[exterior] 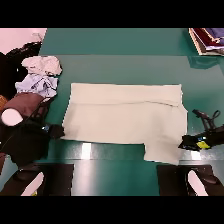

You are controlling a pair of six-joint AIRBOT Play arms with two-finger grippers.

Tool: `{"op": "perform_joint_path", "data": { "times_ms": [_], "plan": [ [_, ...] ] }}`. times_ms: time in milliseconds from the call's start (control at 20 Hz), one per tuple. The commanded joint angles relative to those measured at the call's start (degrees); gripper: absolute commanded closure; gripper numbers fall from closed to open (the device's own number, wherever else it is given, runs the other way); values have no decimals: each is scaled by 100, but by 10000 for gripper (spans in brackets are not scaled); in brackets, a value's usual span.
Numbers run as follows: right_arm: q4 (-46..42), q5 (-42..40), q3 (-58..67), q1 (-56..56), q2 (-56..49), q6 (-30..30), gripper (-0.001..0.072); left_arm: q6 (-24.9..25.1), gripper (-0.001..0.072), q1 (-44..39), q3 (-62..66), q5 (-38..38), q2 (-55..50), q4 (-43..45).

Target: Fold the shirts.

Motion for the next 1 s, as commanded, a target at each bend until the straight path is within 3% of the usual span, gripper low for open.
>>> {"op": "perform_joint_path", "data": {
  "times_ms": [0, 200, 450, 700, 950],
  "plan": [
    [-105, 282, 501, 44, 697, 107, 698, -341, 686, 2, -55, -487, 828, 68],
    [-61, -205, 1325, 46, -155, 50, 698, -289, 686, 2, 789, 597, 234, 46],
    [229, -933, 2527, 240, -2037, -260, 698, -59, 686, 2, 1703, 1709, -1749, -81],
    [236, -1281, 3886, 658, -3657, -256, 697, -48, 685, 2, 2876, 1805, -3504, -157],
    [385, -1438, 5167, 737, -4798, -201, 697, -44, 685, 4, 3405, 2280, -4000, -155]
  ]
}}
